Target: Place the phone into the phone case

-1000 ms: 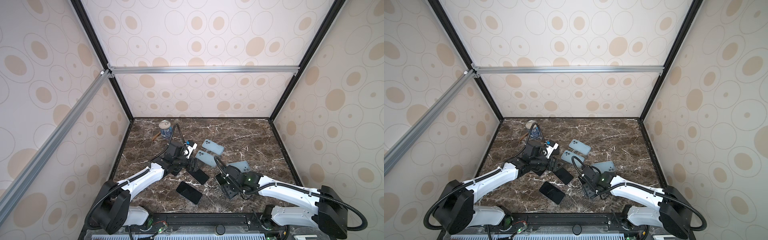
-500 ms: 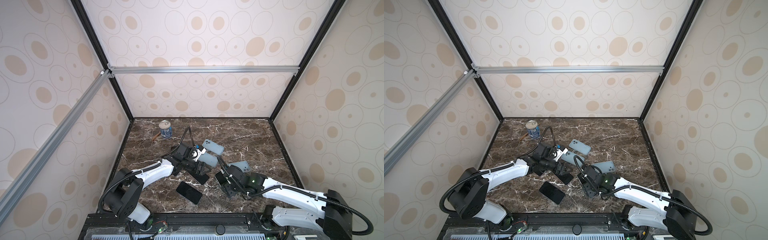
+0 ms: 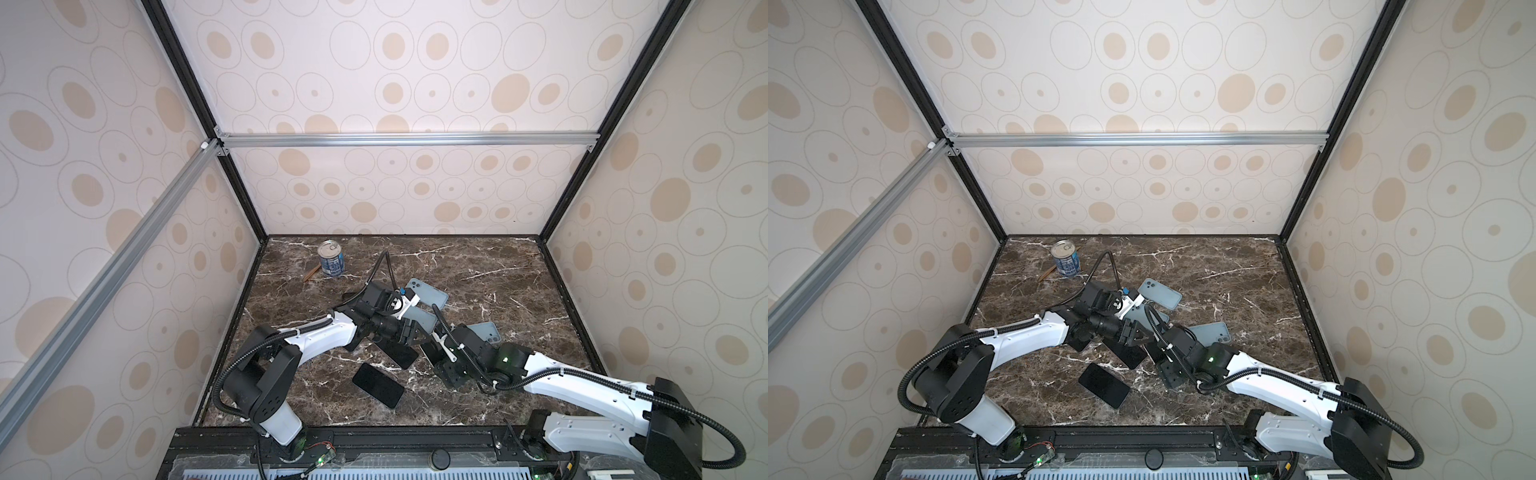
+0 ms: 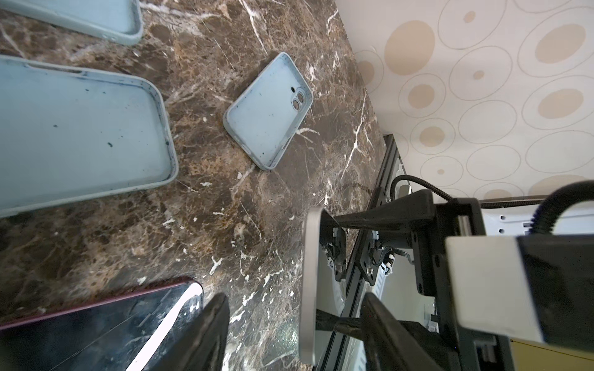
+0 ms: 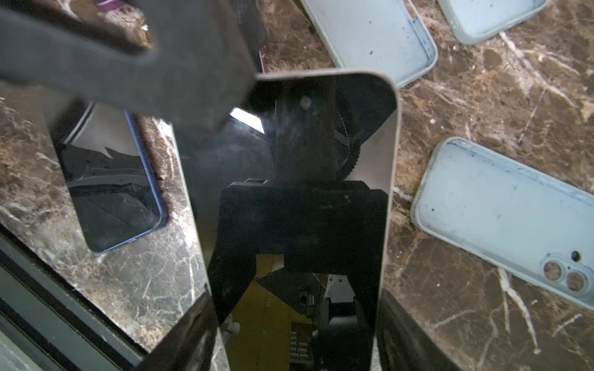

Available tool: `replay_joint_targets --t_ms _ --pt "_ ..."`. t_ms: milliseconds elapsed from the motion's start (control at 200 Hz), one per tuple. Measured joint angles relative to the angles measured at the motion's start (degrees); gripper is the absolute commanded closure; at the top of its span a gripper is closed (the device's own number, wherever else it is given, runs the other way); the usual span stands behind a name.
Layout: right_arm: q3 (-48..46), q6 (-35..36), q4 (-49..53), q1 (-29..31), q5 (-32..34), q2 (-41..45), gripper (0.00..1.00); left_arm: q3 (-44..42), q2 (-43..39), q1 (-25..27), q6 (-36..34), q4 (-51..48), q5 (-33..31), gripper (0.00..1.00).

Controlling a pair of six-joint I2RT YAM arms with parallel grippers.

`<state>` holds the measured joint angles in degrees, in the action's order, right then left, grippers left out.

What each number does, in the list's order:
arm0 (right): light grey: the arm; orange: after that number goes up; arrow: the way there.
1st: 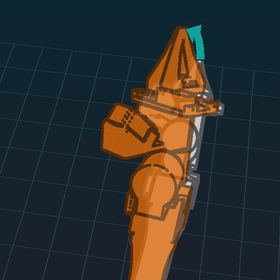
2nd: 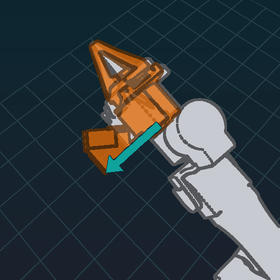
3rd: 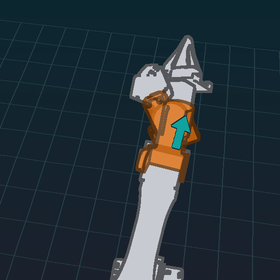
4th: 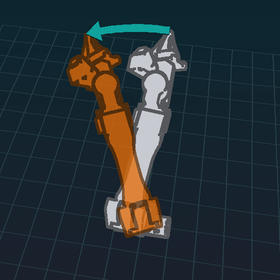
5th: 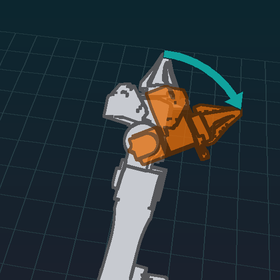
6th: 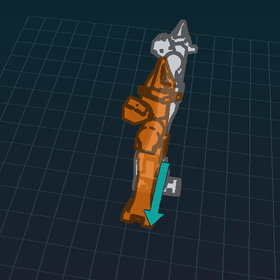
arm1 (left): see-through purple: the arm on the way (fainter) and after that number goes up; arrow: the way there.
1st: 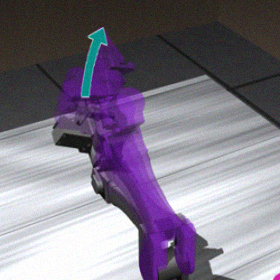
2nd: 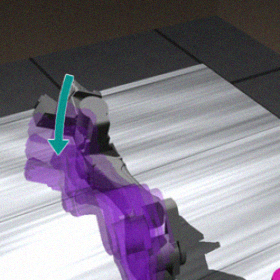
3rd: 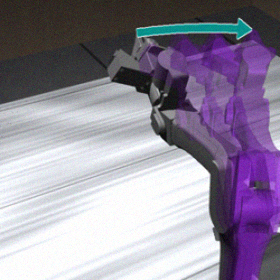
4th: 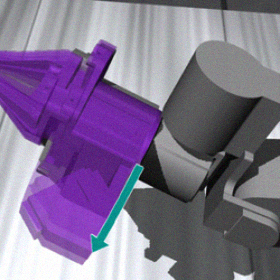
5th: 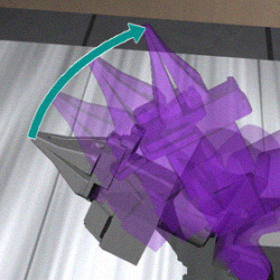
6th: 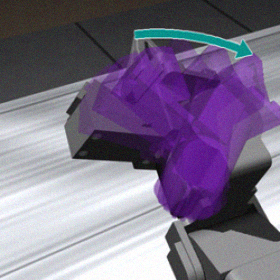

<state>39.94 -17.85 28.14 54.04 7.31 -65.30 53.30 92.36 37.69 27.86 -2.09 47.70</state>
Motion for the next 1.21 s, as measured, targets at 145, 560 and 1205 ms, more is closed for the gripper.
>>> replay_joint_targets --t_ms 145,560,1205 --pt "0.09 1.49 -2.29 0.0 -0.85 -0.63 0.44 0.0 0.0 0.17 0.48 -0.17 0.94 0.51" --pt "2.49 3.76 -5.07 0.0 -2.64 -4.57 0.44 -0.02 0.37 0.28 0.85 -2.25 4.22 0.97" --pt "28.83 6.58 -9.35 -0.13 2.03 -4.92 0.0 4.17 -22.88 -6.86 1.25 -9.4 -15.04 1.0"
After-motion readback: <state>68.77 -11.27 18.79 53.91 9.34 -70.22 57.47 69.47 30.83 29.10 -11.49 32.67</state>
